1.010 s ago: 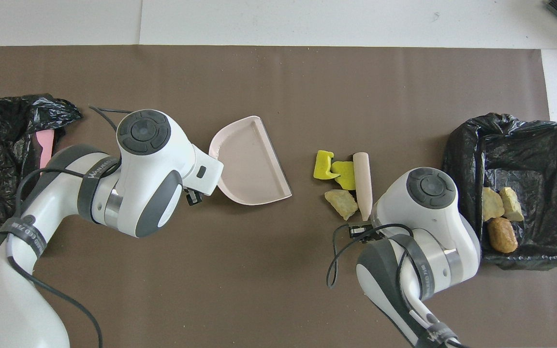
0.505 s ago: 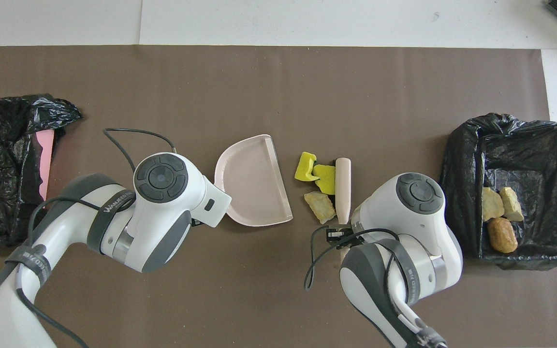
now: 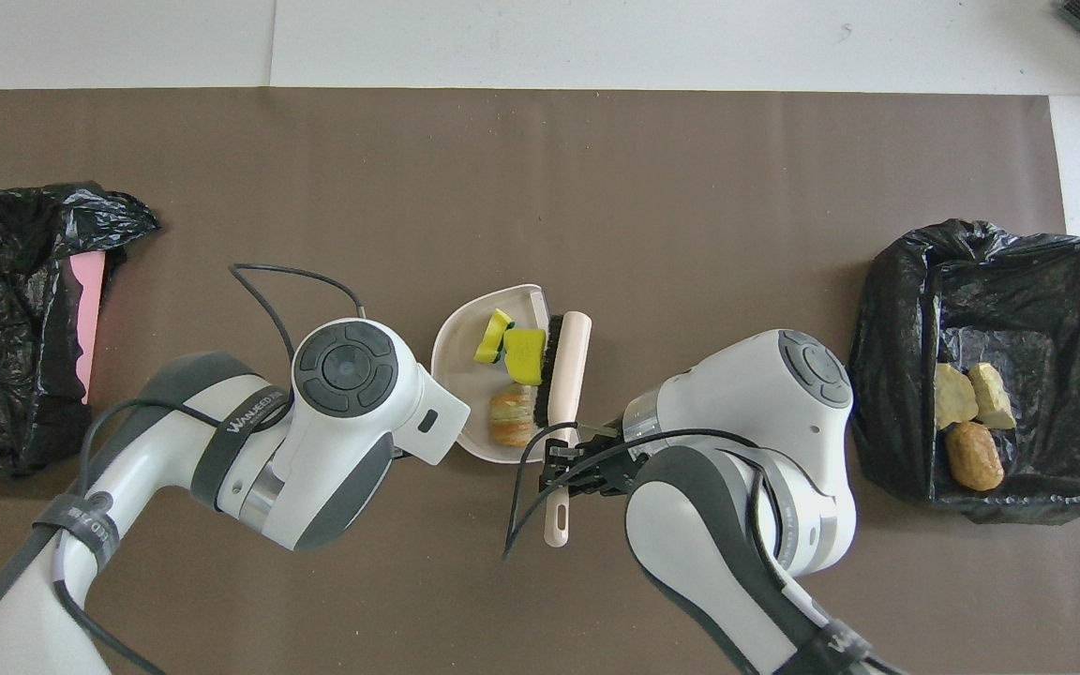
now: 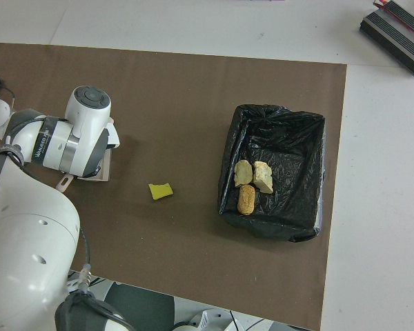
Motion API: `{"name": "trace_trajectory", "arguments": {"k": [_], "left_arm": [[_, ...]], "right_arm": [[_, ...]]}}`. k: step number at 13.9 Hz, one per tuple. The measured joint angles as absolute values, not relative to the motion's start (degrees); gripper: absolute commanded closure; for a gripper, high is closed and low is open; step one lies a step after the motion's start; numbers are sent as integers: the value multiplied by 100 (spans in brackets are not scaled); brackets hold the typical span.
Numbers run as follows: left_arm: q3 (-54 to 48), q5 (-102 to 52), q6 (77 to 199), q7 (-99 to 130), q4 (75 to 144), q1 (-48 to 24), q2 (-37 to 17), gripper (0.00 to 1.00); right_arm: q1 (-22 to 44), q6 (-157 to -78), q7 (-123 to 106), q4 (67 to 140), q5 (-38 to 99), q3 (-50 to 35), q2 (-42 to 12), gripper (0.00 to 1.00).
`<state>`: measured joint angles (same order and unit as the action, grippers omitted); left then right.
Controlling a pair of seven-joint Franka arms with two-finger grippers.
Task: Sweep and dump trash in bin
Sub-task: 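Brush the sponges into the dustpan held by the left gripper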
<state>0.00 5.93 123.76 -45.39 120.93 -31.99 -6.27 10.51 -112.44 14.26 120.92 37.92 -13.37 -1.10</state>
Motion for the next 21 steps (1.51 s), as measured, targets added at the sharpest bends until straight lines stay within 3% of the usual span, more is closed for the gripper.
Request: {"name": "trace_trajectory", "arguments": {"k": [4, 9, 14, 17, 21], "left_arm": [[-16, 593, 12367, -4346, 12226, -3443, -508, 100], [-22, 593, 12321, -4273, 12291, -3509, -465, 100], [-26, 593, 12252, -4266, 12320, -3570, -421, 100], [-27, 593, 12151, -4266, 12330, -3573, -393, 100], [-28, 593, 12114, -4266, 12338, -3573, -369, 100]], "right_arm": [[419, -9909, 1460, 12098, 1602, -1275, 707, 100], [-64, -9780, 1613, 13217, 191, -1275, 1241, 100], [-56, -10442, 1613, 13984, 273, -1351, 1191, 100], [325, -10603, 1616, 14027, 1135, -1373, 1116, 100], [1088, -11666, 1768, 14007, 2582, -1395, 758, 100]]}}
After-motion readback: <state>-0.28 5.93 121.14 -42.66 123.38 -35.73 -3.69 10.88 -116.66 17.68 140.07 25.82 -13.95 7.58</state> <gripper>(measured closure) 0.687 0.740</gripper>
